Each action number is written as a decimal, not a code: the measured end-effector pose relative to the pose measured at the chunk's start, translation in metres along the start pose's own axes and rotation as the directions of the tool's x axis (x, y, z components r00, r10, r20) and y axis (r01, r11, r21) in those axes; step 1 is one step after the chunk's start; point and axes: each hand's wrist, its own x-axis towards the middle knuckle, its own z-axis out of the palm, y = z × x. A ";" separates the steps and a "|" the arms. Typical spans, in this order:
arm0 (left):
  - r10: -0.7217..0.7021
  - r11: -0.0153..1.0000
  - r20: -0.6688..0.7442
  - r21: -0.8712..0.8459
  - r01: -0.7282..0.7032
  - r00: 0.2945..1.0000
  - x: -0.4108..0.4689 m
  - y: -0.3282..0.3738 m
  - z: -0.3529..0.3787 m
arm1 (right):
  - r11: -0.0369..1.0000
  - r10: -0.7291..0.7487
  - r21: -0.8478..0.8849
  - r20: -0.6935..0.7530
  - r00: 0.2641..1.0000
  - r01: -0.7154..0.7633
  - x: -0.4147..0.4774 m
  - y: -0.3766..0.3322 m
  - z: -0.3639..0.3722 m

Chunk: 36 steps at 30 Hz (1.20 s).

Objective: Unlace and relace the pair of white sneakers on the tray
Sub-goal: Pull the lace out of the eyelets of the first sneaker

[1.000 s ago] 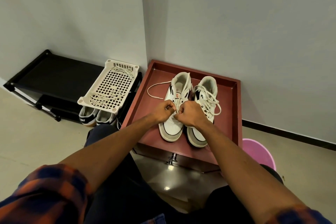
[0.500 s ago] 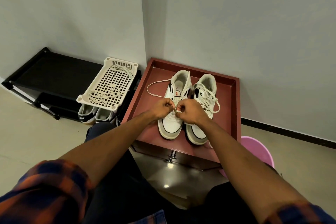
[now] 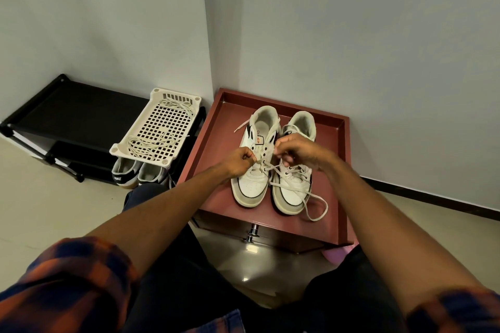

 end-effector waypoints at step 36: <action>0.179 0.874 -0.024 0.463 -0.148 0.984 -0.007 0.019 0.000 | 0.568 -0.324 -0.821 -0.289 0.901 -0.059 0.007 0.032 0.044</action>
